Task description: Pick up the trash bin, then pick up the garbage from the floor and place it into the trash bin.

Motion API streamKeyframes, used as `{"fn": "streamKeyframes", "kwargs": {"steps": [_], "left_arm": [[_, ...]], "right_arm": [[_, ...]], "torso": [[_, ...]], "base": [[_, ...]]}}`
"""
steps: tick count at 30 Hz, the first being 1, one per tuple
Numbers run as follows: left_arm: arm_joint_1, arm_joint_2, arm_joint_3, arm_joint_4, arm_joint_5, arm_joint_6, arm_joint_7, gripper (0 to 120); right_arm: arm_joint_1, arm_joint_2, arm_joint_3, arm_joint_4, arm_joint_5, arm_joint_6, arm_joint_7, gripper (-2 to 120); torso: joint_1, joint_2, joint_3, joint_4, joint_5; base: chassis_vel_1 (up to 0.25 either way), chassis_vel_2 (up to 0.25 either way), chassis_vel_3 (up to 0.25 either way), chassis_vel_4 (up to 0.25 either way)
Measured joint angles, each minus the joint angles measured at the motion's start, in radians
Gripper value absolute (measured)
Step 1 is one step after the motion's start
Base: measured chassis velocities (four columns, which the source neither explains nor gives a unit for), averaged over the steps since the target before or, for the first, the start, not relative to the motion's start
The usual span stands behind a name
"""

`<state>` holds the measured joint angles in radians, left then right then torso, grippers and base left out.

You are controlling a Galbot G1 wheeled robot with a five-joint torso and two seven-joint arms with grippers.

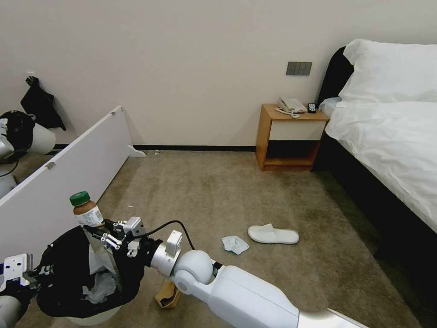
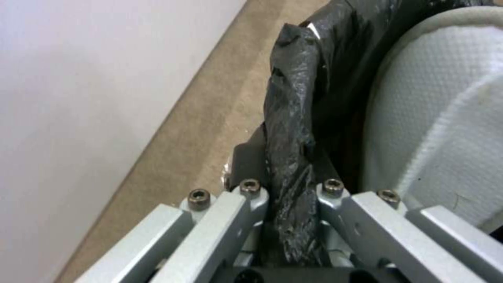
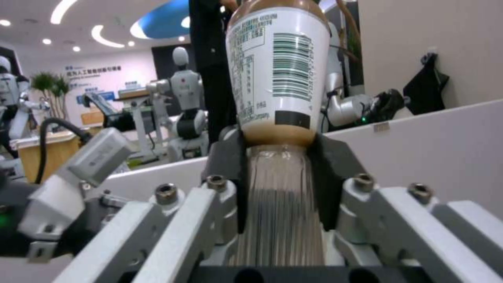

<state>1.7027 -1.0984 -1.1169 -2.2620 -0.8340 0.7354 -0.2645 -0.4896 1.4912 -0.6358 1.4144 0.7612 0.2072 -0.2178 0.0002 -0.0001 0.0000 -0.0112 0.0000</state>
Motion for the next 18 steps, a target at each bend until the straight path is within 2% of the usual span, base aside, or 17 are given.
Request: {"fn": "streamKeyframes", "kwargs": {"steps": [1,4,5,7,8,10,11,13,14,17,18], "left_arm": [[0.000,0.000,0.000,0.000,0.000,0.000,0.000,4],[0.017,-0.005,0.009,-0.019,-0.014,0.000,0.000,4],[0.017,-0.005,0.009,-0.019,-0.014,0.000,0.000,4],[0.021,-0.004,0.009,-0.022,-0.020,0.000,-0.001,4],[0.021,-0.004,0.009,-0.022,-0.020,0.000,-0.001,4],[0.023,-0.003,0.009,-0.022,-0.025,0.000,-0.002,4],[0.023,-0.003,0.009,-0.022,-0.025,0.000,-0.002,4],[0.024,-0.002,0.009,-0.023,-0.028,0.000,-0.003,4],[0.025,-0.002,0.011,-0.023,-0.030,0.000,-0.004,4],[0.026,-0.002,0.012,-0.023,-0.031,0.000,-0.004,4],[0.026,-0.002,0.012,-0.023,-0.033,0.000,-0.006,4]], "right_arm": [[0.000,0.000,0.000,0.000,0.000,0.000,0.000,25],[0.000,0.011,-0.007,-0.025,-0.006,-0.001,0.002,41],[0.000,0.011,-0.007,-0.025,-0.006,-0.001,0.002,41],[0.002,0.012,-0.012,-0.031,-0.008,-0.002,0.005,53],[0.002,0.012,-0.012,-0.031,-0.008,-0.002,0.005,53],[0.004,0.011,-0.013,-0.031,-0.008,-0.007,0.007,62],[0.004,0.011,-0.013,-0.031,-0.008,-0.007,0.007,62],[0.005,0.011,-0.013,-0.031,-0.006,-0.011,0.008,71],[0.007,0.012,-0.013,-0.031,-0.005,-0.012,0.009,79],[0.007,0.012,-0.013,-0.031,-0.005,-0.012,0.009,82],[0.008,0.012,-0.013,-0.030,-0.004,-0.012,0.009,88]], "torso": [[0.000,0.000,0.000,0.0000,0.0000],[0.000,0.000,0.000,0.0001,0.0000],[0.000,0.000,0.000,0.0001,0.0000],[0.000,0.000,0.000,0.0000,0.0000],[0.000,0.000,0.000,0.0000,0.0000],[0.000,0.000,0.000,0.0000,0.0000],[0.000,0.000,0.000,0.0000,0.0000],[0.000,0.000,0.000,0.0000,-0.0001],[0.000,0.000,0.000,0.0000,-0.0001],[0.000,0.000,0.000,0.0001,-0.0001],[0.000,0.000,0.000,0.0001,0.0000]], "base": [[0.000,0.000,0.000,0.000],[0.000,0.000,0.000,0.000],[0.000,0.000,0.000,0.000],[0.000,0.000,0.000,0.000],[0.000,0.000,0.000,0.000],[0.000,0.000,0.000,0.000],[0.000,0.000,0.000,0.000],[0.000,0.000,0.000,0.000],[0.000,0.000,0.000,0.000],[0.000,0.000,0.000,0.000],[0.000,0.000,0.000,0.000]]}}
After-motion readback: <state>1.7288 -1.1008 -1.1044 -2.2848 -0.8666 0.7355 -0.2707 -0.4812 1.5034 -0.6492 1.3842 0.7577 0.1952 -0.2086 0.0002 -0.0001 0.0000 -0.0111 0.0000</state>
